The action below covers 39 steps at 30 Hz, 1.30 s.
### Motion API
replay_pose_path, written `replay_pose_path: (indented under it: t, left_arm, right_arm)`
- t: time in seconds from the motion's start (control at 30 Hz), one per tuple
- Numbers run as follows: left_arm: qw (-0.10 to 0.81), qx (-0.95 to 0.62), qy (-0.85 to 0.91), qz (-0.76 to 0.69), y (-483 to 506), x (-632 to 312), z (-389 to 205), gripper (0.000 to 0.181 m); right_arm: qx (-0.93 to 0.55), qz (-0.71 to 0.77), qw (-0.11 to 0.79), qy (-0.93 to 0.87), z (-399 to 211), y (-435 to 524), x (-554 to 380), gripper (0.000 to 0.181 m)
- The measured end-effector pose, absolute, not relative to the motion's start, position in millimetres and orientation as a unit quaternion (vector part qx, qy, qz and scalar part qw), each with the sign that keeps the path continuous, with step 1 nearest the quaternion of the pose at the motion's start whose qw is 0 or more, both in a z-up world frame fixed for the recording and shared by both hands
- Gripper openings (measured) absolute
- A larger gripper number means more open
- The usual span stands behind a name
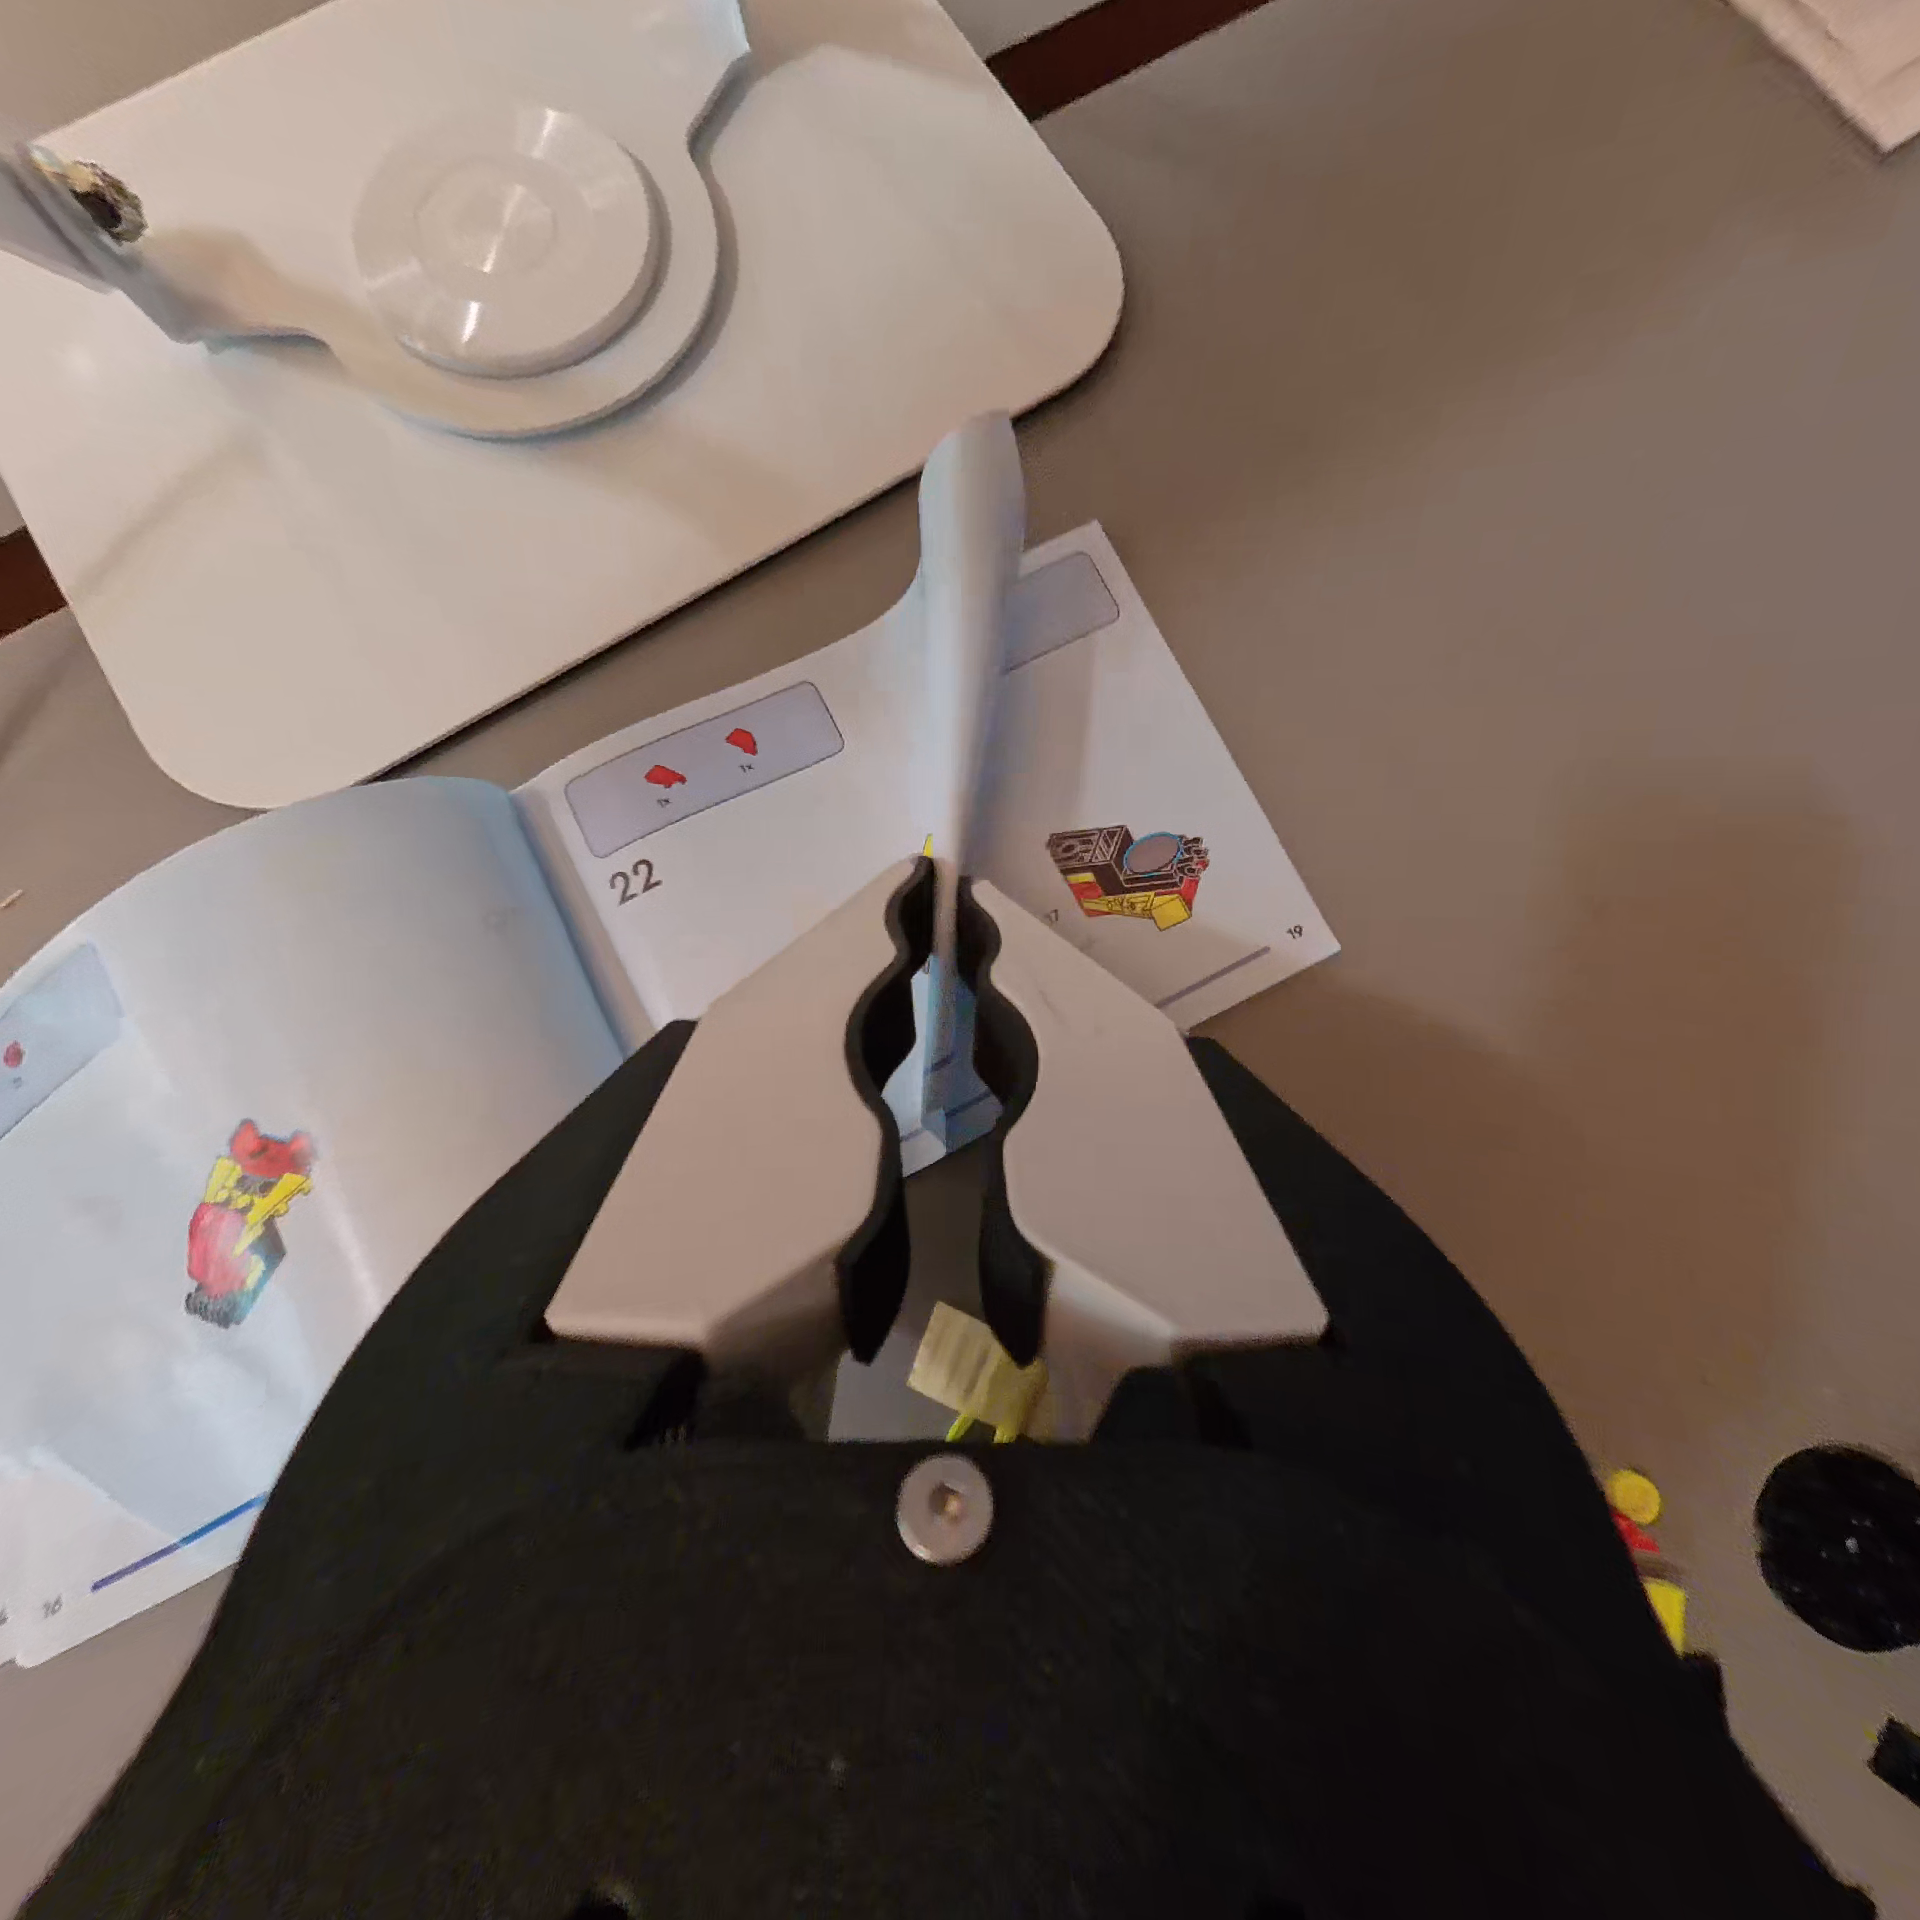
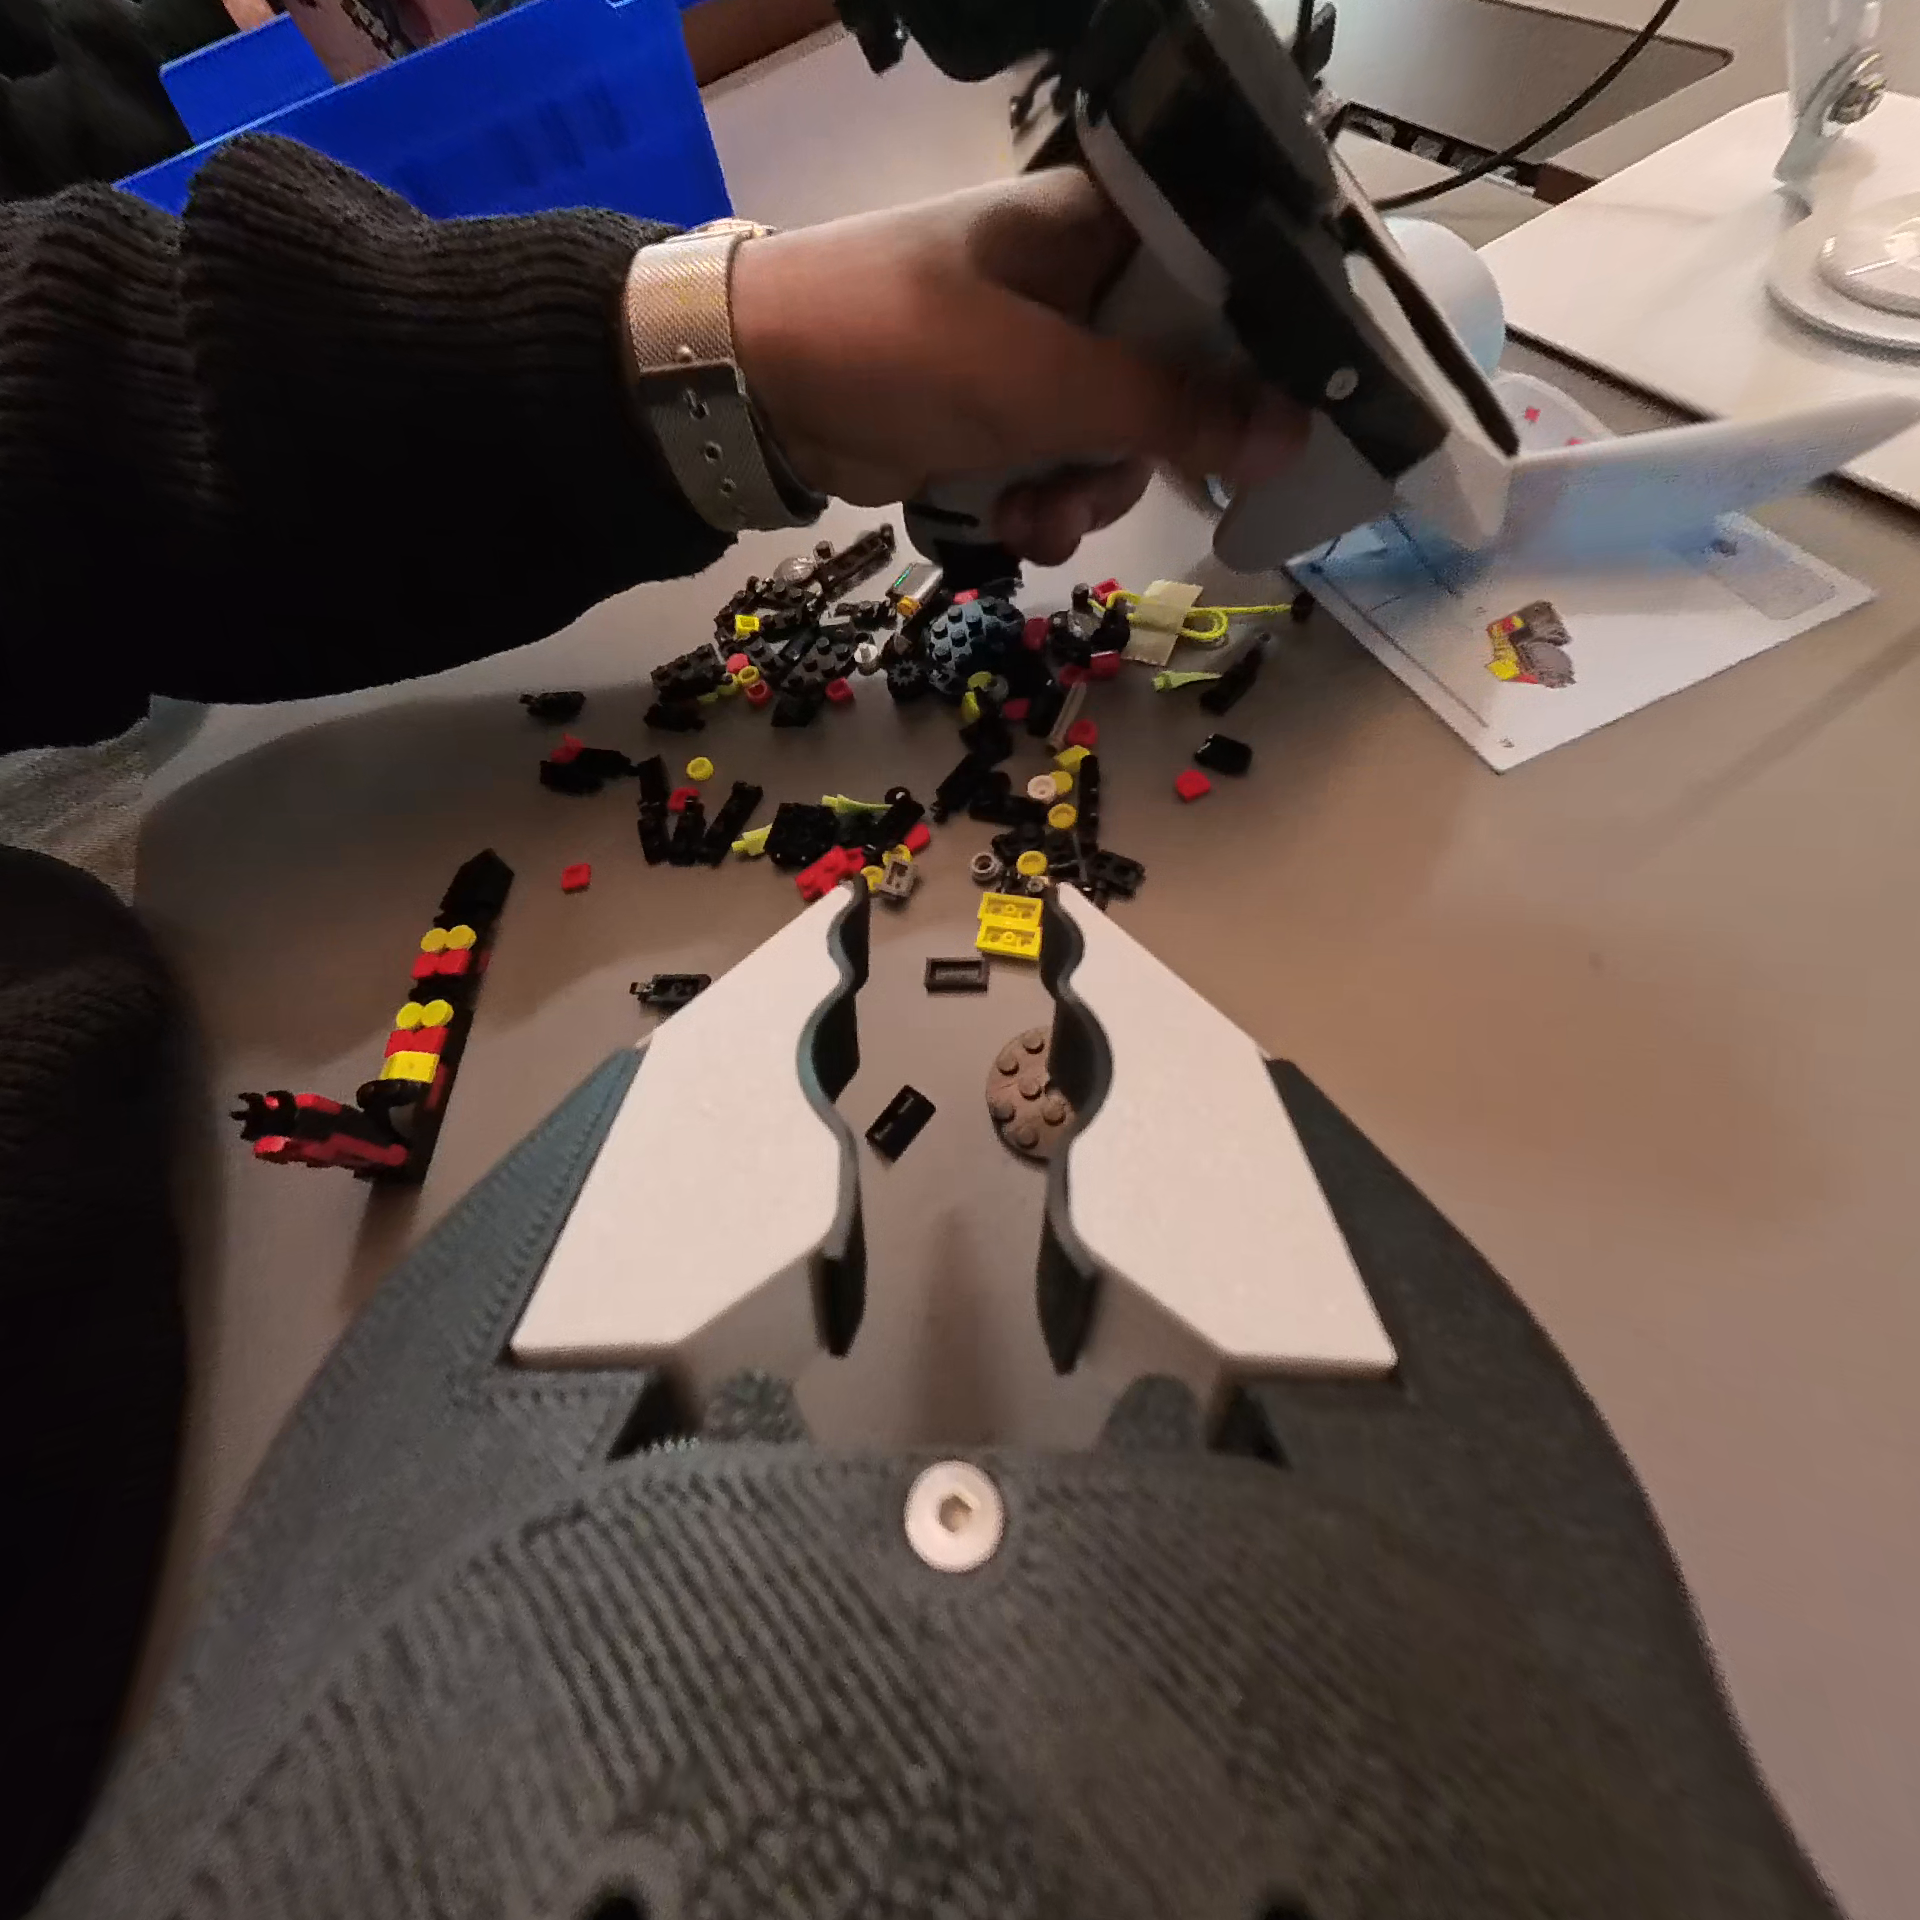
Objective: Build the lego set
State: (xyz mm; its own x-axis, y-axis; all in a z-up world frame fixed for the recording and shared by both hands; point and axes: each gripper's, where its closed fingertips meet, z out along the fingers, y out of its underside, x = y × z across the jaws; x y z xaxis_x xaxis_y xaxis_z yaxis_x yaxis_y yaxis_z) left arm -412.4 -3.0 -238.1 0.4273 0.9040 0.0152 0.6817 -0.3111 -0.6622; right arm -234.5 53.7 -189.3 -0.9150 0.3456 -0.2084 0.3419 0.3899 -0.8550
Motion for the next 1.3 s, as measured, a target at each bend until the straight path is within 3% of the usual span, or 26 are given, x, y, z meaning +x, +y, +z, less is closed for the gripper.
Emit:
replay_pose_path:
  t: [0.37, 0.57, 0.8, 1.0, 1.13, 1.2, 1.3]
  left_arm:
    - [0.454, -0.644, -0.604, 0.120, -68.8, -423.1, -192.1, 0.006]
    - [0.511, -0.541, -0.668, 0.020, -128.0, -413.3, -196.4, 0.019]
    - [0.509, -0.519, -0.681, 0.090, -179.7, -397.7, -187.6, 0.038]
    - [0.506, -0.558, -0.584, 0.301, -165.5, -391.3, -121.1, 0.041]
    - [0.528, -0.571, -0.517, 0.358, -127.1, -384.9, -84.1, 0.045]
    - [0.514, -0.613, -0.495, 0.338, -97.9, -383.3, -94.4, 0.042]
    - [0.413, -0.697, -0.503, 0.302, -79.8, -389.0, -151.2, 0.040]
  right_arm:
    - [-0.206, 0.509, 0.004, -0.836, -191.0, 53.2, -234.6, 0.031]
    - [-0.205, 0.509, 0.009, -0.836, -191.0, 52.8, -235.4, 0.030]
    - [-0.207, 0.510, 0.016, -0.835, -191.6, 52.7, -238.6, 0.028]
    - [-0.209, 0.503, 0.020, -0.839, -196.2, 51.7, -240.7, 0.028]
    - [-0.207, 0.498, 0.026, -0.841, -198.0, 52.4, -241.2, 0.027]
    - [-0.207, 0.498, 0.025, -0.842, -198.1, 52.4, -241.0, 0.027]
    - [-0.203, 0.498, 0.025, -0.843, -197.6, 52.0, -239.7, 0.027]
